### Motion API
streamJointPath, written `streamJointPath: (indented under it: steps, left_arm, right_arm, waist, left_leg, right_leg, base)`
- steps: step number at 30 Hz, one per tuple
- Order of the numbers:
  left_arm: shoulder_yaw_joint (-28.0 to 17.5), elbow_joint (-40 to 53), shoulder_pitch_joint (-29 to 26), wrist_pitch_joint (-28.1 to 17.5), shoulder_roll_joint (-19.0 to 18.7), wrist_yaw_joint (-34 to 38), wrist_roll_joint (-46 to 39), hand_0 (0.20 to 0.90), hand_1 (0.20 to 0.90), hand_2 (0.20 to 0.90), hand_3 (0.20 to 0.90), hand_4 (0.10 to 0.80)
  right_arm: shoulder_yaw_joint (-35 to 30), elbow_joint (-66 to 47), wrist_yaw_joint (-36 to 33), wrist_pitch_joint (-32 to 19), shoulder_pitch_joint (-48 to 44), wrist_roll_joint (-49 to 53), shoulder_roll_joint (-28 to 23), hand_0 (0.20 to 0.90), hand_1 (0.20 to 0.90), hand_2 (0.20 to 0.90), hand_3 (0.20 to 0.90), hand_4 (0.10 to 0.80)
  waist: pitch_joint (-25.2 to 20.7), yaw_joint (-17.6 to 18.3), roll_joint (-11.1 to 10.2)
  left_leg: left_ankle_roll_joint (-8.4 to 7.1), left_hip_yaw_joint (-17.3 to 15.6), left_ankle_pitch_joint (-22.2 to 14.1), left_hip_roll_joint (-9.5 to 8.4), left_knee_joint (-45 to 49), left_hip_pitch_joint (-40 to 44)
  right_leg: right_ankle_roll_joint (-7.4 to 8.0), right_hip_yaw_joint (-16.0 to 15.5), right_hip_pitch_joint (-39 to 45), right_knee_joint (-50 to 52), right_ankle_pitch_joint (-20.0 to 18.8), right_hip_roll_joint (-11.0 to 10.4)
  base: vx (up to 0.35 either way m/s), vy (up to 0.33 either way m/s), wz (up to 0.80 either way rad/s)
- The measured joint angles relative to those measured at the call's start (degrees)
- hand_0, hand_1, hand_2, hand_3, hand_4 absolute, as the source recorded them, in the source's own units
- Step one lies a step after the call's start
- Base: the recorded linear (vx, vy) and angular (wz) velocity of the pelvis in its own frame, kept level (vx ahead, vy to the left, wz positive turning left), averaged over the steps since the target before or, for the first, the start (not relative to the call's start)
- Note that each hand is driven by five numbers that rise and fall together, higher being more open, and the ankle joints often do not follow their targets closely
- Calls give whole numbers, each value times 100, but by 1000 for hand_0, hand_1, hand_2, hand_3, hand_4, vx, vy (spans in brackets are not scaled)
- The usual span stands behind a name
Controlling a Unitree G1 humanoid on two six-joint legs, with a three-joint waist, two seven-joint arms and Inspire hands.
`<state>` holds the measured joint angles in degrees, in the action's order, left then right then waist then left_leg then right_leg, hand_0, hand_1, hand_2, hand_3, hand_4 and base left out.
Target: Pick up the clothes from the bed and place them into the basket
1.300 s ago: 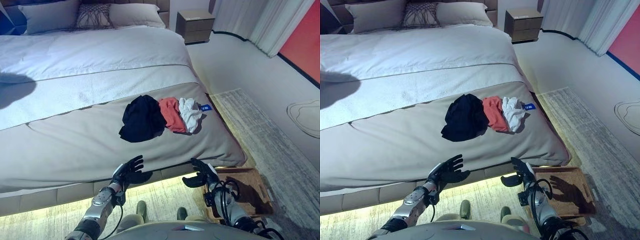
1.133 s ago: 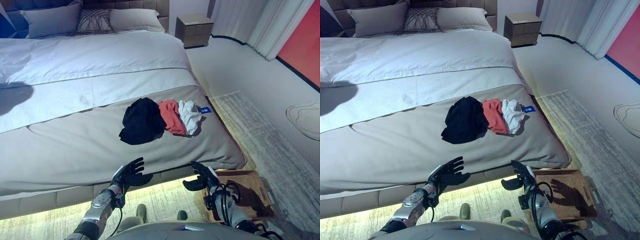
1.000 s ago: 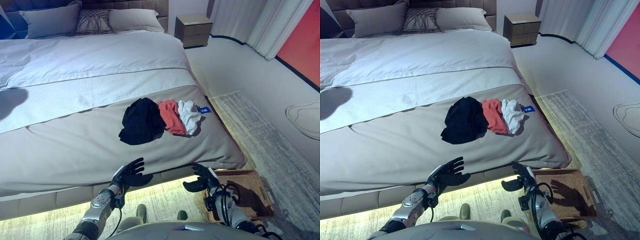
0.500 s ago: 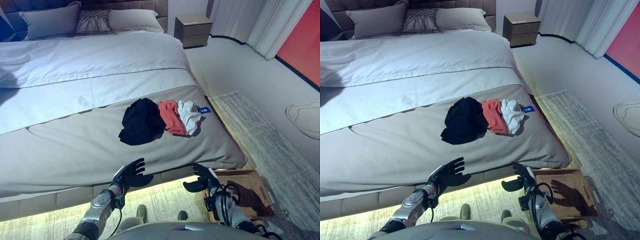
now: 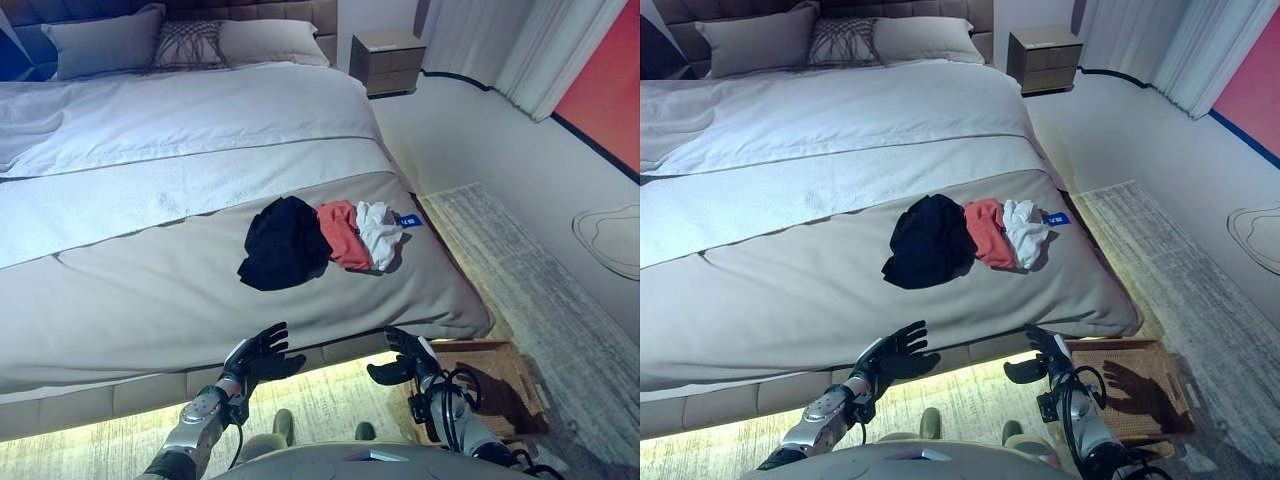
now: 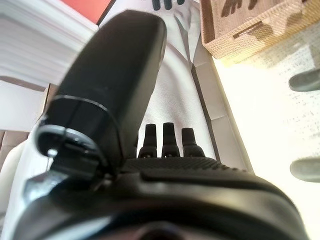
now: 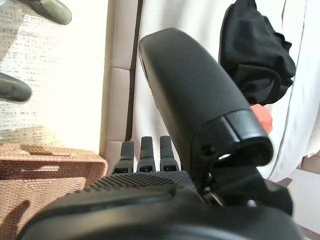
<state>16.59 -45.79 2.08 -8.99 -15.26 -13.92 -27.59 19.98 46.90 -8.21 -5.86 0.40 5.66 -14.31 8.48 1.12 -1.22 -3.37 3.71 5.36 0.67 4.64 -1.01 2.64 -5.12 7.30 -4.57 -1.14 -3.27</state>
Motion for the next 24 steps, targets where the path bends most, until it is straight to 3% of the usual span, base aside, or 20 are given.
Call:
streamJointPath:
  steps: [2,3,5,7,8,9,10,12,14,16,19,21,22,24]
  left_arm:
    - [-8,-81,-56,21,106,-46,-52,900,900,900,900,800]
    - [-3,-70,-65,20,151,-105,-128,900,900,900,900,800]
    - [70,-76,-115,25,159,-132,-174,900,900,900,900,800]
    - [122,-83,-194,32,156,-112,-176,900,900,900,900,800]
    - [177,-81,-318,10,158,-122,-182,900,900,900,900,800]
    - [202,-62,-364,-11,166,-125,-185,900,900,900,900,800]
    - [209,-67,-546,-20,112,-101,-195,900,900,900,900,800]
    - [143,-9,-688,-78,-68,-57,-280,900,900,900,900,800]
    - [139,-12,-579,-69,-221,-1,-339,900,900,900,900,800]
    - [169,145,-496,27,-369,100,-412,900,900,900,900,800]
    - [191,190,-855,-1,-542,274,-654,900,900,900,900,800]
    - [167,189,-1127,-10,-592,366,-739,900,900,900,900,800]
    - [146,244,-1162,-49,-540,420,-786,900,900,900,900,800]
    - [163,418,-1047,-119,-543,428,-849,900,900,900,900,800]
  right_arm:
    - [59,152,-193,0,-47,3,-50,900,900,900,900,800]
    - [80,149,-298,-3,-120,12,-121,900,900,900,900,800]
    - [72,168,-357,1,-241,135,-229,900,900,900,900,800]
    - [75,175,-395,30,-325,424,-263,900,900,900,900,800]
    - [50,174,-412,26,-336,497,-334,900,900,900,900,800]
    - [30,173,-422,23,-322,495,-382,900,900,900,900,800]
    - [-87,214,-472,31,-345,501,-296,900,900,900,900,800]
    - [-96,175,-483,25,-312,470,-135,900,900,900,900,800]
    - [-96,20,-509,19,-225,409,-50,900,900,900,900,800]
    - [-74,-217,-670,-6,-272,365,-50,900,900,900,900,800]
    - [-70,-157,-1247,-81,-1374,202,-81,900,900,900,900,800]
    - [-142,-175,-1568,-50,-2128,161,-248,900,900,900,900,800]
    - [-144,-267,-1699,-2,-2412,159,-386,900,900,900,900,800]
    - [-147,-393,-1909,34,-2830,154,-609,900,900,900,900,800]
  waist:
    - [155,-120,-29]
    - [272,-222,39]
    - [403,-209,140]
    - [404,-188,139]
    - [407,-94,264]
    - [414,-42,372]
    - [577,-22,251]
    - [811,-156,64]
    - [837,-167,28]
    - [895,-285,18]
    - [1314,-340,12]
    - [1570,-332,-42]
    - [1716,-399,-19]
    - [1775,-425,-2]
  left_leg:
    - [-114,-95,-204,-73,712,-454]
    - [-75,-347,-246,-15,390,-475]
    - [-48,-515,-273,93,373,-568]
    - [207,-502,-467,-19,787,-570]
    - [397,-493,-589,14,784,-493]
    - [439,-470,-690,49,597,-376]
    - [446,-541,-644,-16,417,-288]
    - [471,-712,-597,-88,293,-146]
    - [529,-717,-606,-104,277,-82]
    - [480,-682,-609,-193,193,-66]
    - [515,-592,-452,-246,333,-452]
    - [463,-440,-453,-329,590,-758]
    - [400,-383,-495,-289,704,-775]
    - [286,-214,-584,-116,827,-882]
  right_leg:
    - [-66,-23,20,-21,20,-137]
    - [-171,-53,-8,-35,-51,-200]
    - [-155,-56,-97,-22,-39,-267]
    - [-145,-23,-258,82,-34,-474]
    - [-5,-54,-416,337,59,-480]
    - [59,-95,-526,566,105,-435]
    - [216,-123,-771,1140,215,-611]
    - [283,-136,-1516,2547,305,-828]
    - [284,-100,-1579,2608,306,-794]
    - [286,-31,-1569,2215,303,-792]
    - [308,237,-1815,1573,286,-784]
    - [202,315,-1767,1293,165,-788]
    - [220,258,-1722,1270,-117,-778]
    - [218,98,-1701,1281,-148,-600]
  base:
    - [66,283,5]
    - [68,204,-7]
    - [76,210,-16]
    - [144,278,-16]
    - [143,183,15]
    - [170,101,39]
    - [197,42,29]
    - [200,-19,-5]
    - [88,-173,-7]
    - [-61,-211,1]
    - [-63,-297,23]
    - [80,-251,49]
    - [62,-213,40]
    - [18,-145,26]
